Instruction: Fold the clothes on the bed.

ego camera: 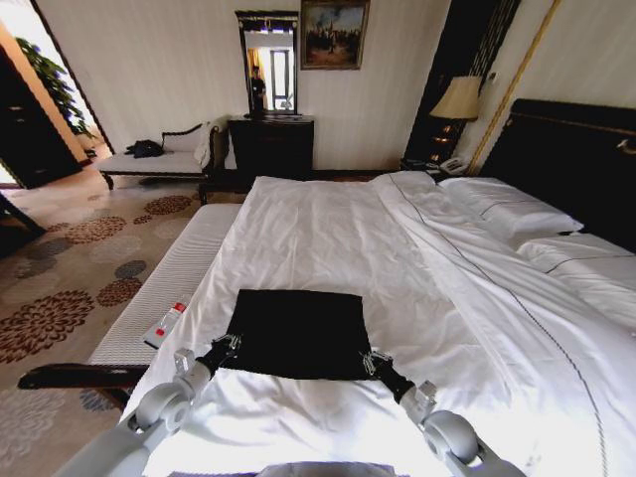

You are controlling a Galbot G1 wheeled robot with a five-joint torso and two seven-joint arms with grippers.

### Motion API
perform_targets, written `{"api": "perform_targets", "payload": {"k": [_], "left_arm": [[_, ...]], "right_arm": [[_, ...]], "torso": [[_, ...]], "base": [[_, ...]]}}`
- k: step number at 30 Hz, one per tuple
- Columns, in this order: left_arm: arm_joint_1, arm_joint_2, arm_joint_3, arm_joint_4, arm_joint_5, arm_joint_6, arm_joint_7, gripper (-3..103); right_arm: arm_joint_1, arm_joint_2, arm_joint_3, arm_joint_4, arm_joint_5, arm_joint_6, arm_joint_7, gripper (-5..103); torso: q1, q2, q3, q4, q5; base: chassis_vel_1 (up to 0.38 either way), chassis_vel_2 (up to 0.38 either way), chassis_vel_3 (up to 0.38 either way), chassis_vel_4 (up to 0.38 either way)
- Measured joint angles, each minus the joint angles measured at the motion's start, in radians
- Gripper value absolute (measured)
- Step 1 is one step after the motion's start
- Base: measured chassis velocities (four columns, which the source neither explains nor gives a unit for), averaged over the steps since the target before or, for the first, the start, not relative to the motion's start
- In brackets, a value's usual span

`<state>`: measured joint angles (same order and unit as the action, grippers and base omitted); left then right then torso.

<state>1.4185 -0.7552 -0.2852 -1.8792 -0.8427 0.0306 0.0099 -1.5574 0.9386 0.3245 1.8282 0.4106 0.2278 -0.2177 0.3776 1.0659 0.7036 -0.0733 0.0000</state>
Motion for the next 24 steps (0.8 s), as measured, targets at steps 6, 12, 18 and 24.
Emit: {"api": "perform_targets", "payload": {"k": [6, 12, 18, 24], "left_arm": [[0.002, -0.006, 0.011, 0.005, 0.007, -0.001, 0.002, 3], [0.012, -0.001, 0.012, 0.014, 0.017, -0.005, 0.008, 3], [0.019, -0.006, 0.016, 0.013, 0.021, -0.004, 0.003, 3], [0.037, -0.017, 0.015, -0.014, 0.03, 0.024, -0.035, 3]], "right_arm": [[-0.017, -0.012, -0.002, 0.005, -0.022, 0.008, 0.0, 0], [-0.02, -0.007, -0.007, 0.002, -0.029, 0.008, 0.0, 0], [-0.02, -0.004, -0.01, -0.006, -0.036, 0.008, 0.0, 0], [-0.032, -0.003, -0.008, -0.009, -0.054, 0.012, -0.003, 2]], "torso": [[0.0, 0.0, 0.0, 0.0, -0.0001], [0.0, 0.0, 0.0, 0.0, 0.0], [0.0, 0.0, 0.0, 0.0, 0.0], [0.0, 0.0, 0.0, 0.0, 0.0003]], "base": [[0.0, 0.0, 0.0, 0.0], [0.0, 0.0, 0.0, 0.0], [0.0, 0.0, 0.0, 0.0], [0.0, 0.0, 0.0, 0.0]]}}
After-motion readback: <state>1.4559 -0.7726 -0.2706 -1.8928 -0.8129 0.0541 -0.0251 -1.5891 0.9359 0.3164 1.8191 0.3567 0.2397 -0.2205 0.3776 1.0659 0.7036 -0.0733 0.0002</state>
